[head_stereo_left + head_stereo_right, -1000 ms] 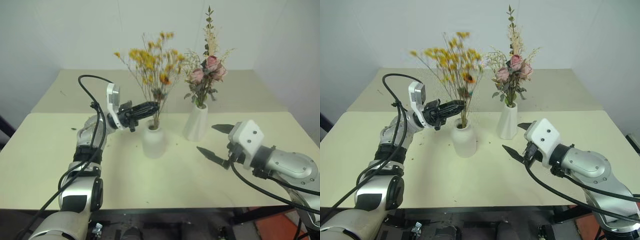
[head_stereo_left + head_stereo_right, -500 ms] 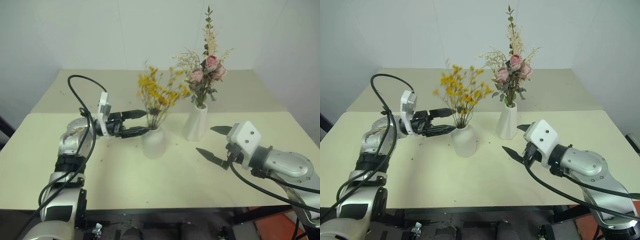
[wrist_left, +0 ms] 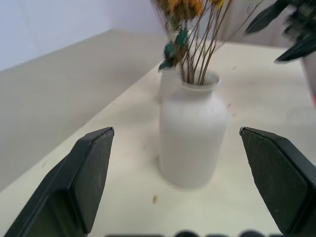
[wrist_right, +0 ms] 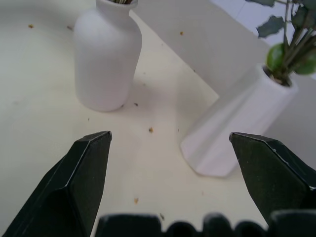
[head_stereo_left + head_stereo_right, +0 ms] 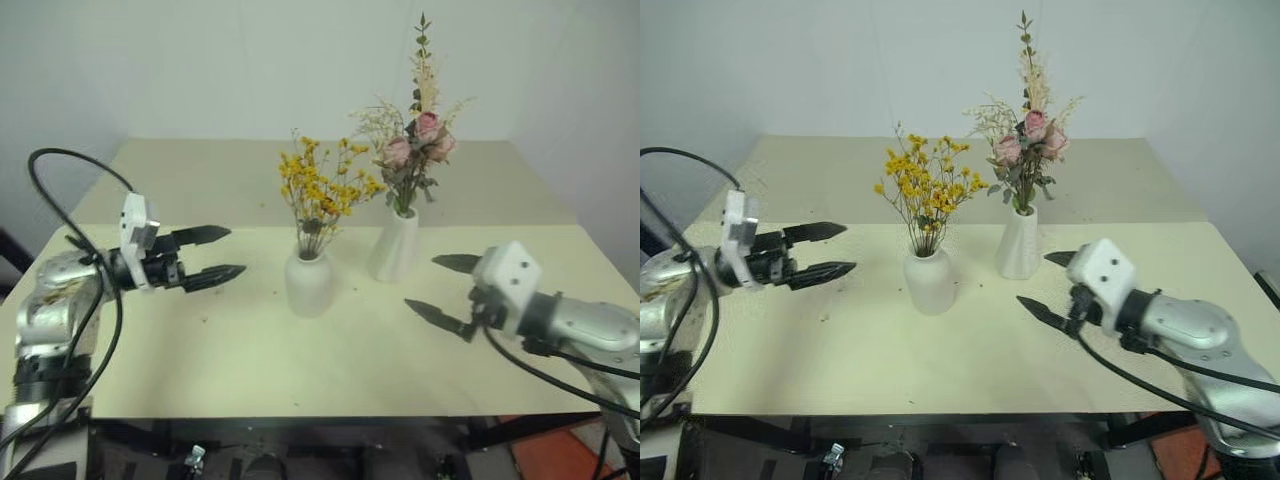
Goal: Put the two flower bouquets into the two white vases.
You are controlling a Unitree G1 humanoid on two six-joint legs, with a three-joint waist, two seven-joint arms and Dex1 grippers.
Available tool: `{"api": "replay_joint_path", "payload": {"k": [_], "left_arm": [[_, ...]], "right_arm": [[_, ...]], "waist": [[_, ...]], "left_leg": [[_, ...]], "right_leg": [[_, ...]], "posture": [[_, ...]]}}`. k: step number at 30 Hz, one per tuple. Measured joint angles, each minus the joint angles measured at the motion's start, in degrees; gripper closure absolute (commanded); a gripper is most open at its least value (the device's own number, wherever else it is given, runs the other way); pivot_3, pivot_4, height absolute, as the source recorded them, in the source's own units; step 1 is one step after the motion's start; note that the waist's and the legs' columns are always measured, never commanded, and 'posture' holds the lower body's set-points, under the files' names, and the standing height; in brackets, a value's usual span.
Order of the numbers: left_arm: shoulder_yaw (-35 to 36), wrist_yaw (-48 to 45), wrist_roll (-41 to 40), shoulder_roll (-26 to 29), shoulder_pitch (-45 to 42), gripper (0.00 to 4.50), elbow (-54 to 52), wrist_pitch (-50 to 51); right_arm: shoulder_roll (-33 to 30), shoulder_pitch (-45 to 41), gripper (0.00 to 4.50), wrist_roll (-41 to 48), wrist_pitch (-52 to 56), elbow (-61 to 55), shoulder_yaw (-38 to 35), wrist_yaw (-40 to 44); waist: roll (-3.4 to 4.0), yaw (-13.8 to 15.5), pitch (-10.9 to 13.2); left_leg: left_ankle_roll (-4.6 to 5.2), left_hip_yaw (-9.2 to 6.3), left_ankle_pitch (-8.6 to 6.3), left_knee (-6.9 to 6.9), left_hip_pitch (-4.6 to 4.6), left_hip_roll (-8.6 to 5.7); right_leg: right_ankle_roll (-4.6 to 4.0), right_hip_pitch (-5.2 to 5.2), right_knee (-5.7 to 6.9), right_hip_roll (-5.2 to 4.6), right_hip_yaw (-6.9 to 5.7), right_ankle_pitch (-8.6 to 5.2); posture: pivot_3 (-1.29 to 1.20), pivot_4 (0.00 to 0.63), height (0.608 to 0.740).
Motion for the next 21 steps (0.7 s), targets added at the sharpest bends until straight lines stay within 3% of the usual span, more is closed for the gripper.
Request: {"api": "replay_joint_path", "payload": {"k": [6, 21], "left_arm": [[4.59, 3.19, -2.12, 2.42, 7.1, 0.04, -6.76, 2.27], [5.64, 7.35, -2.64, 6.36, 9.21, 0.04, -10.96, 4.3]], "right_arm": [[-4.0, 3.0, 0.0, 3.22, -0.06, 3.01, -8.32, 5.94], [-8.49, 4.82, 0.0, 3.28, -3.11, 14.48, -16.99, 14.1]], "waist": [[0.0, -0.04, 0.0], [0.0, -0.35, 0.0]], "left_leg": [[0.0, 0.06, 0.0, 0.0, 0.14, 0.06], [-0.01, 0.09, 0.0, -0.02, 0.11, 0.06]], "right_leg": [[-0.04, 0.07, 0.04, 0.03, 0.0, -0.04], [-0.04, 0.04, 0.02, 0.04, 0.02, -0.05]], "posture": [[0.0, 0.15, 0.74], [0.0, 0.15, 0.74]]}}
